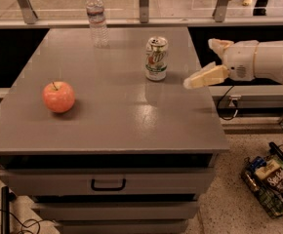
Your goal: Knock 7up can over
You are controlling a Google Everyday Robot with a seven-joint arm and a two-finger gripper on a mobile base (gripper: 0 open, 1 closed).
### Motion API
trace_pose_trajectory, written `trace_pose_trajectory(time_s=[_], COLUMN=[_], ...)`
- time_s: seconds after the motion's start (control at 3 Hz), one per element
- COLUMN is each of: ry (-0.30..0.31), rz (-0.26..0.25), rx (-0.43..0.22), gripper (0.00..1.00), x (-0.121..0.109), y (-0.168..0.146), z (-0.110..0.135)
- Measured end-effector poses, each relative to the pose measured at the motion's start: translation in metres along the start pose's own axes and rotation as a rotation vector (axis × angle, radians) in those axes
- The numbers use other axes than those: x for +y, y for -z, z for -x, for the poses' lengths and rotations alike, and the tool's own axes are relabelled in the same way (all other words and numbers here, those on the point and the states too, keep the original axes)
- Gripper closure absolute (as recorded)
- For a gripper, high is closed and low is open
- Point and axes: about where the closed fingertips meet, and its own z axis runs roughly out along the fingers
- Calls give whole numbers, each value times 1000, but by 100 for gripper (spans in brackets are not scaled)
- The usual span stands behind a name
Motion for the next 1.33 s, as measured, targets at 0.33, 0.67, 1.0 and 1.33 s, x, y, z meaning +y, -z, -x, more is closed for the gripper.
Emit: trace_pose_trajectory(time_s=[0.33, 0.67, 1.0, 1.33], ry=[-4, -17, -26, -29], rz=[20, 44, 70, 97], rx=[-32, -81, -129, -161], gripper=[0, 0, 0, 0], x=[-7, -8, -5, 0], y=[-32, -59, -86, -107], z=[-1, 3, 10, 17])
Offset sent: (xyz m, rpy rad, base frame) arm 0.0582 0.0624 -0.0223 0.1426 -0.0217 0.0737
